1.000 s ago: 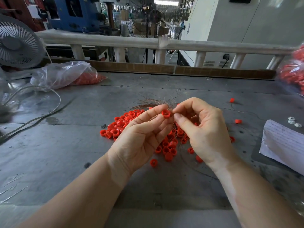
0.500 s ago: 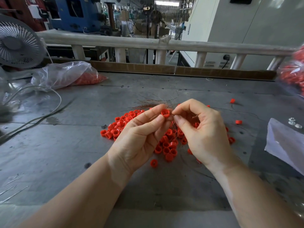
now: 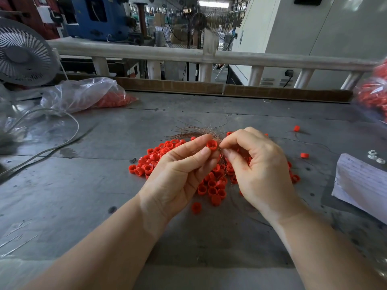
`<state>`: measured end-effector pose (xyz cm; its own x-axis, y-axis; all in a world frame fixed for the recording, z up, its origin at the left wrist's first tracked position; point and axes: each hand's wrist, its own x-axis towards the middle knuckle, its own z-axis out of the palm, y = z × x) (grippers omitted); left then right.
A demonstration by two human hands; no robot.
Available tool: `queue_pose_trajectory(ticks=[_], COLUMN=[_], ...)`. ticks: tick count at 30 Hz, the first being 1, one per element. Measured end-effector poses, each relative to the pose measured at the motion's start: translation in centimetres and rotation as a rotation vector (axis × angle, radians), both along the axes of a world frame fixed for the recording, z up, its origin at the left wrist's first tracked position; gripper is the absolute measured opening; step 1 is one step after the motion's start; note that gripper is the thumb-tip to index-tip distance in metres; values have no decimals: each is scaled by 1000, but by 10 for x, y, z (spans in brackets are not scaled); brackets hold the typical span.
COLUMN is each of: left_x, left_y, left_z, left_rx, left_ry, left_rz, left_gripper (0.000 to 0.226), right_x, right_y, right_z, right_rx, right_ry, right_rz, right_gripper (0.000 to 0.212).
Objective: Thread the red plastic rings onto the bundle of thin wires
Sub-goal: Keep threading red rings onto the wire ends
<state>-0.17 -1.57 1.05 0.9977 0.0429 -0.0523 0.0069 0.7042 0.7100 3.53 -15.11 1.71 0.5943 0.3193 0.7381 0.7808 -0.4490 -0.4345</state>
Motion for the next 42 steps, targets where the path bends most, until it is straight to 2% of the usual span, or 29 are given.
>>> queue_pose_trajectory(ticks=[17,26,33,42], left_x=[1,0,0,1], left_y=[1,-1,-1,1], left_z=[-2,-2,-1,-2], left_rx=[13,132,84,22], left_ry=[-29,-41,-21,-30], left_rz=[16,61,47,50], left_gripper=[24,26,25,23], right_x=[3,6,6,3], right_y=[-2,-2,-2,1], right_z=[-1,-5,-5,-4], right_rx=[-7,65,81,34], right_ry=[4,90,132,47], right_rz=[-1,30,44,33], right_gripper=[5,9,12,11])
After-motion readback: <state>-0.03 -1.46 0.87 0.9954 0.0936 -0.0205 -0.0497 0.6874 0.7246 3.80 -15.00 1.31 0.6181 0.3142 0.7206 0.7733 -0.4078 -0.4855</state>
